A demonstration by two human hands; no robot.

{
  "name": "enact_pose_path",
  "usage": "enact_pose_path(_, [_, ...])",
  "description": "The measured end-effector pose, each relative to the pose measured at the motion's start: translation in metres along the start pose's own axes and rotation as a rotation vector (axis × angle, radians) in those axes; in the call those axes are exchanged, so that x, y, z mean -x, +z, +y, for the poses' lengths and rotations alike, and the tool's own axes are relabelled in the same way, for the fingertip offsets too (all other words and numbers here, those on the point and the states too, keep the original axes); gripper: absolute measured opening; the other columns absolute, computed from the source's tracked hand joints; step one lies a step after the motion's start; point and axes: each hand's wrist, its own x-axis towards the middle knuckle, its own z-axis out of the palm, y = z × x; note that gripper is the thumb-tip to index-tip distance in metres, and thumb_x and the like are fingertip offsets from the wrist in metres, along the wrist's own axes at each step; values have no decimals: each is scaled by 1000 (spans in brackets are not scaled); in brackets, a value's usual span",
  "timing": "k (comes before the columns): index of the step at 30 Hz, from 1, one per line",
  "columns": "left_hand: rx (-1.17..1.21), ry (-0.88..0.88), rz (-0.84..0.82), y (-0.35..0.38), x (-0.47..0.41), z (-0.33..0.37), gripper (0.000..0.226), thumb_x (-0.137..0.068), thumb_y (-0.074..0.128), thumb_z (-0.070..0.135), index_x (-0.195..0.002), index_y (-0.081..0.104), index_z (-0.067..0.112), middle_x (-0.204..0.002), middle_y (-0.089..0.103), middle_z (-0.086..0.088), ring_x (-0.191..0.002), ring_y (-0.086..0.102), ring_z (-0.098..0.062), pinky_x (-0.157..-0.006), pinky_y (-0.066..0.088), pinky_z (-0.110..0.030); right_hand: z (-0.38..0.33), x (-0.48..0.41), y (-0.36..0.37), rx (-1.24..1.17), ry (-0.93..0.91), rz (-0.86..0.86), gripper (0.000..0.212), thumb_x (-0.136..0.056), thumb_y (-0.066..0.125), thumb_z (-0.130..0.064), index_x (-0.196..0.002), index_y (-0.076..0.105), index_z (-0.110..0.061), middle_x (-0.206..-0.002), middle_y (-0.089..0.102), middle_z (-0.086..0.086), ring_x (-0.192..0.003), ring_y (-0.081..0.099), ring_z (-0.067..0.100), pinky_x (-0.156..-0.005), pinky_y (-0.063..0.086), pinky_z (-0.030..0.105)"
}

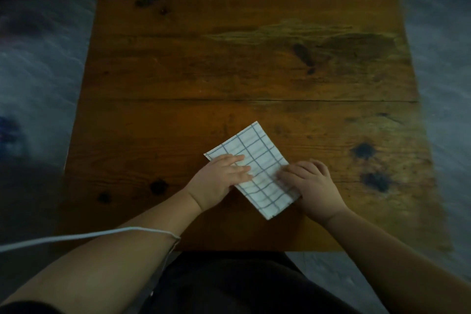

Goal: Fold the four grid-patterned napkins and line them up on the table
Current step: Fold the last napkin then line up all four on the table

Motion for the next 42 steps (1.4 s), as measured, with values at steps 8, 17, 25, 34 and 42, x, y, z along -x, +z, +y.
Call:
enact_pose_path(8, [-224,-277,-12,21,39,14,59,-86,72,6,-140,58,25,-156,42,-8,-148,27,-31,-114,34,-55,-23,38,24,18,-77,66,39,-78,76,-28,-117,72,-33,-110,67,-11,-103,61,18,-91,50,42])
enact_pose_path(17, [209,-506,83,10,43,25,45,-91,71,8,-134,63,18,-145,55,-3,-138,40,-21,-117,31,-44,-40,23,-7,-324,24,296,20,-87,70,-17,-106,75,-20,-101,66,-10,-91,61,8,-75,54,24])
enact_pose_path(25, [481,-950,266,-3,17,29,36,-97,62,39,-127,61,18,-127,55,5,-126,47,-15,-106,43,-36,-41,-42,-34,-546,458,198,22,-101,59,-31,-122,60,-26,-109,63,-9,-98,62,12,-80,57,33])
enact_pose_path(34, [-76,-506,73,1,16,47,53,-104,45,27,-154,31,18,-161,28,-1,-151,19,-21,-123,13,-35,-57,-13,9,-125,119,81,63,-98,54,-23,-157,31,-23,-166,25,1,-155,16,21,-126,13,44])
enact_pose_path(42, [-309,-373,-323,38,32,47,73,-104,15,57,-158,-15,18,-166,-23,-6,-150,-29,-21,-125,-7,-46,-51,16,62,129,17,-82,68,-100,24,-49,-161,16,-19,-168,14,3,-156,5,22,-121,3,46])
